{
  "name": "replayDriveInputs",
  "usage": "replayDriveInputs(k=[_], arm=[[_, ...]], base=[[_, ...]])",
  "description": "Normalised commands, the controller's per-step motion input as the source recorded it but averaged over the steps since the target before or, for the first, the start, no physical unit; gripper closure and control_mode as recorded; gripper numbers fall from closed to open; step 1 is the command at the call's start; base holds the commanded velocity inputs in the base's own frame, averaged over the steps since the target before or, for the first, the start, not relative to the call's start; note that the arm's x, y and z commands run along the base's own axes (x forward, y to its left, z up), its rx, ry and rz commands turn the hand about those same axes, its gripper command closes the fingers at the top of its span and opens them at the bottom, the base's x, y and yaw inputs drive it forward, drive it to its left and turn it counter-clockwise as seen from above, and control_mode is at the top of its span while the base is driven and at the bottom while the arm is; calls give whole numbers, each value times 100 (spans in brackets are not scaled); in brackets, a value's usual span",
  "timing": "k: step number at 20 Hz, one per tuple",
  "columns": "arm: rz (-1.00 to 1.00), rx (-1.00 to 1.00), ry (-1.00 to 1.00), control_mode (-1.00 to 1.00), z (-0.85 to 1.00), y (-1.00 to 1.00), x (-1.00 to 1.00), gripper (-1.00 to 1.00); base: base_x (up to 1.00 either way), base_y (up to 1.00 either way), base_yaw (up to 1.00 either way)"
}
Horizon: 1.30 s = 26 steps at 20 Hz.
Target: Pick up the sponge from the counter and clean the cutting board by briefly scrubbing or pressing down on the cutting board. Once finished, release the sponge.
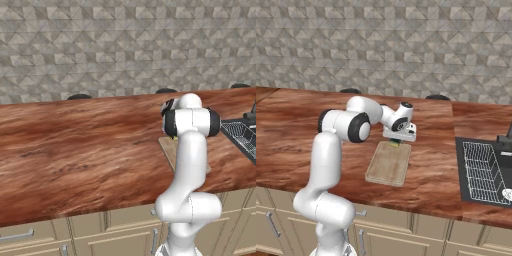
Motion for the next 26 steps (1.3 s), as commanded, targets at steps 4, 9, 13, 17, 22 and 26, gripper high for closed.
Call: replayDriveInputs(k=[4, 9, 13, 17, 22, 26], arm=[[0, -3, 0, -100, -52, -79, -14, 100], [0, -5, -3, -100, -43, -79, -53, 100], [0, -6, -1, -100, -76, -37, -88, 100], [-1, -7, 0, -100, -98, 0, -90, 100], [0, -5, -3, -100, -71, -4, -90, 100], [0, -2, -4, -100, -67, -23, -99, 100]], base=[[0, 0, 0], [0, 0, 0], [0, 0, 0], [0, 0, 0], [0, 0, 0], [0, 0, 0]])
